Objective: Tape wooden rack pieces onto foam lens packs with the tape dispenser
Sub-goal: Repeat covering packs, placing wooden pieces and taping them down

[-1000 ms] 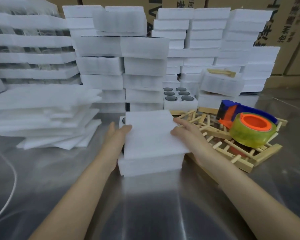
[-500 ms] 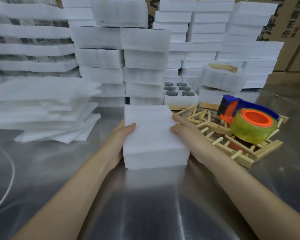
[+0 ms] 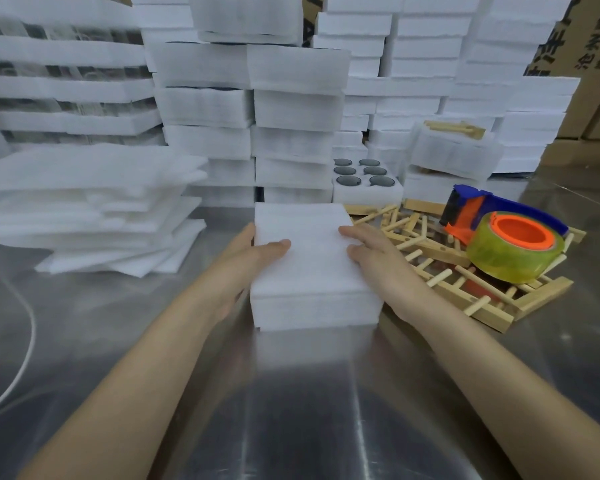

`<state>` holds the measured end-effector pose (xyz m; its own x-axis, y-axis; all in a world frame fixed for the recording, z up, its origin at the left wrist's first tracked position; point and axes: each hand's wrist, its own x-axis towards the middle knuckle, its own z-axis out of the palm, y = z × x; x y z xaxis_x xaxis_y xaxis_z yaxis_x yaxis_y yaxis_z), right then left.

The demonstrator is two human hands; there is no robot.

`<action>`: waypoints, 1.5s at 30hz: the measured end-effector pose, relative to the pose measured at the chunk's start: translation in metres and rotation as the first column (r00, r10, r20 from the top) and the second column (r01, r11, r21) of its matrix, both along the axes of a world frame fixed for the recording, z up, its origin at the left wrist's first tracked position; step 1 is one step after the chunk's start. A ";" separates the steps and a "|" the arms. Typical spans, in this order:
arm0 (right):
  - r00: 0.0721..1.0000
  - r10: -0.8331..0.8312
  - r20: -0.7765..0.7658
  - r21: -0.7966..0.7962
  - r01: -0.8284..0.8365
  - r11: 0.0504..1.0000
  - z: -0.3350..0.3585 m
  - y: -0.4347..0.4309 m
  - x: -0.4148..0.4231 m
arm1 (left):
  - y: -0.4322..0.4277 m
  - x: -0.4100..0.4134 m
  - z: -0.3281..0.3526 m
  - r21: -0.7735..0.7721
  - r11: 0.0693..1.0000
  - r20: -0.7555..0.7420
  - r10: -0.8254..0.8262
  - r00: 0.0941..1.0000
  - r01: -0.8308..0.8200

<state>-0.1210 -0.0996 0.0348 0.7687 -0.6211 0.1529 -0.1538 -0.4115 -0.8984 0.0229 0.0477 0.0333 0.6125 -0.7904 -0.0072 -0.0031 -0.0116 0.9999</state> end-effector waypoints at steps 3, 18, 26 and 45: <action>1.000 0.006 -0.027 -0.240 -0.012 0.971 0.003 0.000 -0.003 | -0.001 0.001 -0.002 -0.005 1.000 -0.025 0.000 1.000 0.000; 0.932 0.065 -0.358 -0.601 -0.283 0.748 0.015 0.012 -0.013 | -0.001 -0.001 -0.002 -0.060 0.998 -0.068 -0.017 0.998 0.013; 0.898 0.081 -0.433 -0.635 -0.368 0.679 0.016 0.005 -0.016 | -0.002 0.000 -0.006 -0.008 1.000 0.077 -0.027 0.997 0.027; 0.878 0.278 -0.389 -0.391 -0.431 0.813 0.029 -0.002 -0.023 | -0.001 0.002 -0.007 0.197 0.980 0.374 -0.049 0.926 -0.028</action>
